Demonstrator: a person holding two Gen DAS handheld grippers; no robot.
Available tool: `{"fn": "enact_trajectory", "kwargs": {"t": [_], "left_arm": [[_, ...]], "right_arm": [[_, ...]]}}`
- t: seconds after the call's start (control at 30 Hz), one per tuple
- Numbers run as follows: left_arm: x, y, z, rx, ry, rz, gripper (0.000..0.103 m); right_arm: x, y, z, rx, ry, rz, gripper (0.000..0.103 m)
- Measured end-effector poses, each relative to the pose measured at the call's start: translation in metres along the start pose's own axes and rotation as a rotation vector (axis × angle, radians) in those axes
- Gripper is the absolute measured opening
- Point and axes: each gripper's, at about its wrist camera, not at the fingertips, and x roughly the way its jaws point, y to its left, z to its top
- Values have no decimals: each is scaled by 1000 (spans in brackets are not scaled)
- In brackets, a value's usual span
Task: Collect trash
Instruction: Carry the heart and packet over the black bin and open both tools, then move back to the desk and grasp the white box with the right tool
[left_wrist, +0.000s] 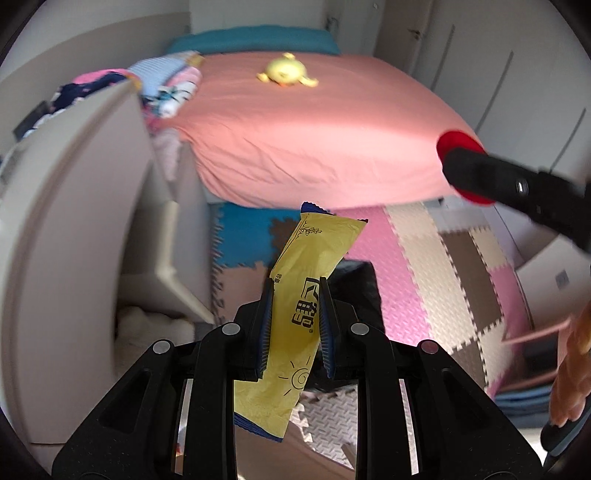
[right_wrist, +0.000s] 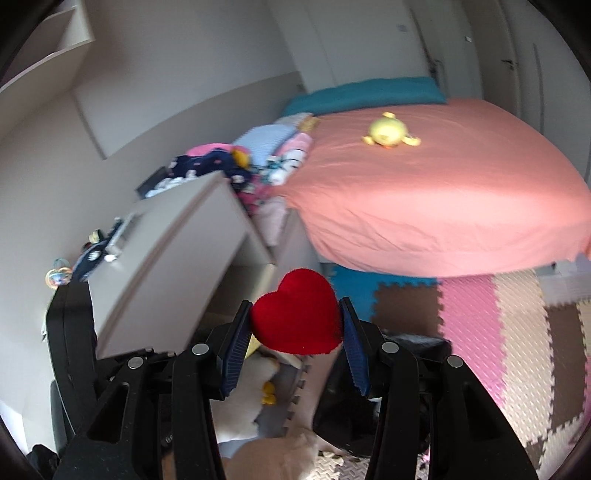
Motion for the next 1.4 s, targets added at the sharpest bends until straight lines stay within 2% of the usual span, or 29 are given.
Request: {"fn": "enact_trajectory", "kwargs": {"t": [0.17, 0.2, 0.23, 0.27, 0.3, 0.37, 0.47, 0.6, 0.83, 1.0, 1.1, 1.23, 1.4], "left_arm": [[20, -24, -10, 35, 37, -45, 23], [21, -28, -11, 39, 40, -66, 27], [24, -30, -11, 34, 31, -81, 51], [21, -32, -13, 23, 15, -75, 94], [17, -33, -13, 16, -1, -58, 96], [13, -35, -15, 13, -15, -59, 97], [19, -34, -15, -12, 39, -83, 97], [21, -32, -18, -30, 46, -66, 97], [6, -19, -16, -68, 1, -59, 97], [-13, 2, -10, -103, -22, -47, 97], [-30, 24, -6, -132, -45, -10, 97], [-58, 63, -5, -190, -80, 53, 97], [-93, 110, -7, -254, -125, 92, 97]], "right_arm": [[12, -24, -7, 29, 34, -48, 49], [17, -26, -8, 18, 43, -96, 50], [16, -29, -9, 12, 40, -136, 64], [16, -30, -10, 11, 29, -176, 74], [15, -33, -11, 21, 6, -197, 85], [15, -40, -12, 45, -7, -203, 86], [17, -48, -10, 79, 2, -202, 86], [17, -47, -10, 85, 0, -192, 86], [13, -33, -1, 65, -7, -164, 86], [8, -4, 11, 22, -28, -117, 86], [5, 20, 19, -6, -41, -85, 86], [7, 59, 30, -52, -54, -37, 86], [19, 112, 40, -111, -40, 31, 86]]}}
